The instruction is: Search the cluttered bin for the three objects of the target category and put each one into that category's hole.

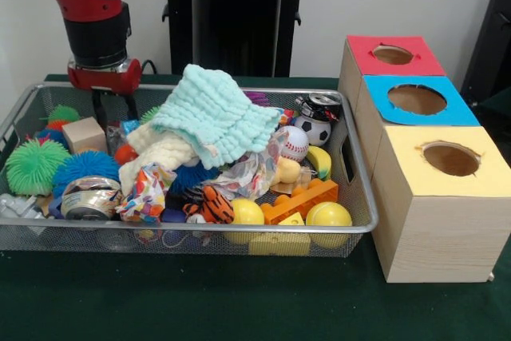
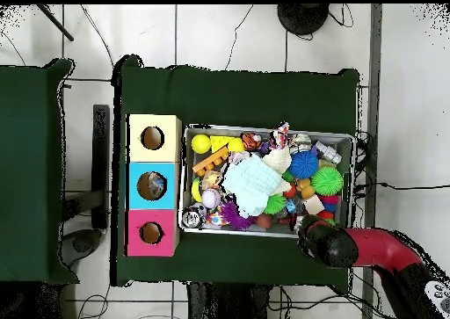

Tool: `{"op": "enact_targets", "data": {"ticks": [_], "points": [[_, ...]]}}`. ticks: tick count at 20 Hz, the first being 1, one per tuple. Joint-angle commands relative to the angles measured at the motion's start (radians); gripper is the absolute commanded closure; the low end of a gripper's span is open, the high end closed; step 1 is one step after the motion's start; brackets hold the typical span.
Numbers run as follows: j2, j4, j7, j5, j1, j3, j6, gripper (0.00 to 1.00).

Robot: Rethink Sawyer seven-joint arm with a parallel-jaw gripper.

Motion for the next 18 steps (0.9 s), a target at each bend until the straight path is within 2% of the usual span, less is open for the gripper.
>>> {"op": "enact_targets", "data": {"ticks": [1, 5, 12, 15, 18], "points": [[0.039, -0.048, -0.204, 0.121, -0.017, 0.113, 0.227, 0.0], [0.01, -0.053, -0.208, 0.122, -0.004, 0.107, 0.251, 0.0], [0.004, -0.064, -0.226, 0.101, -0.015, 0.136, 0.257, 0.0], [-0.002, -0.066, -0.218, 0.087, -0.012, 0.143, 0.239, 0.0], [-0.021, -0.076, -0.17, 0.026, 0.014, 0.127, 0.149, 0.0]]}}
